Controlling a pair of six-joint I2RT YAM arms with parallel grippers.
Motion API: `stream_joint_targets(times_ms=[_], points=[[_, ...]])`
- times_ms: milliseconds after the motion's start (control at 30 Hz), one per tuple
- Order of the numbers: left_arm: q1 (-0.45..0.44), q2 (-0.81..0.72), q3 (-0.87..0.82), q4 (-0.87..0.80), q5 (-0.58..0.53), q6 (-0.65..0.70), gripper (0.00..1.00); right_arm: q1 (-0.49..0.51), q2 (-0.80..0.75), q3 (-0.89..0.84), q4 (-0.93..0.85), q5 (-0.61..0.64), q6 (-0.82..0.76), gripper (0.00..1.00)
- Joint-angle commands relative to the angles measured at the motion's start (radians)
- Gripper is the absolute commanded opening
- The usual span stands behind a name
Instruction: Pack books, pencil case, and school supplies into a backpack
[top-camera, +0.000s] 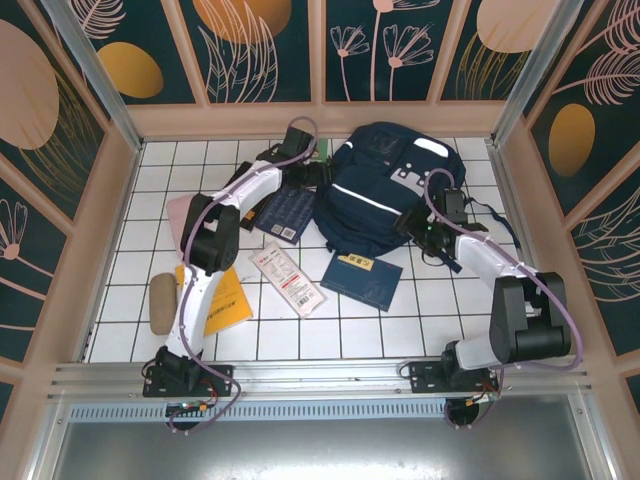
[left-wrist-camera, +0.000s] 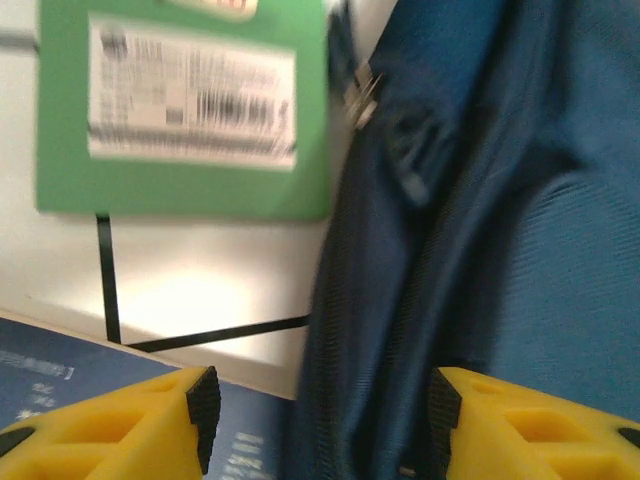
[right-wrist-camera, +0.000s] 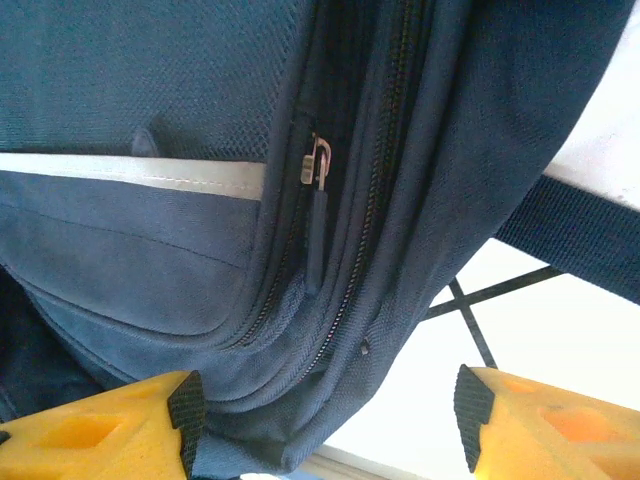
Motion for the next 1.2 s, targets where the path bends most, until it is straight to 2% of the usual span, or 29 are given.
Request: stream_joint_targets(times_ms=[0,67,167,200,300,367,400,500,667,833,967,1167], points=[[0.007,0.028,0.020,-0.026,0.086,0.041,0.59,0.010,0.047,-0.011,0.061,-0.001,0.045,0.70],[0.004,0.017,-0.029,0.007,0.125,0.026,0.57,0.012,0.063,-0.018,0.078,0.001,0.049,0.70],[0.004,-0.033,-0.143,0.111,0.195,-0.009,0.44,0.012,0.096,-0.016,0.099,0.003,0.052,0.67],[0.004,-0.048,-0.177,0.149,0.218,-0.021,0.36,0.012,0.108,-0.009,0.101,0.005,0.050,0.63],[0.004,-0.088,-0.237,0.197,0.247,-0.050,0.00,0.010,0.132,0.002,0.105,0.019,0.047,0.51],[0.002,-0.139,-0.308,0.246,0.241,-0.071,0.00,0.009,0.142,0.010,0.106,0.033,0.042,0.41],[0.002,-0.180,-0.364,0.282,0.238,-0.082,0.00,0.006,0.149,0.017,0.104,0.039,0.040,0.33],[0.001,-0.286,-0.456,0.320,0.228,-0.098,0.00,-0.002,0.154,0.048,0.084,0.062,0.034,0.00],[-0.017,-0.423,-0.553,0.335,0.233,-0.119,0.00,-0.029,0.142,0.123,0.044,0.110,0.002,0.00],[-0.106,-0.500,-0.599,0.396,0.220,-0.193,0.00,-0.095,0.178,0.225,0.009,0.113,-0.039,0.00],[-0.194,-0.492,-0.589,0.470,0.217,-0.289,0.00,-0.139,0.242,0.337,-0.022,0.125,-0.081,0.00],[-0.308,-0.398,-0.527,0.532,0.192,-0.388,0.00,-0.187,0.362,0.492,-0.085,0.155,-0.111,0.00]])
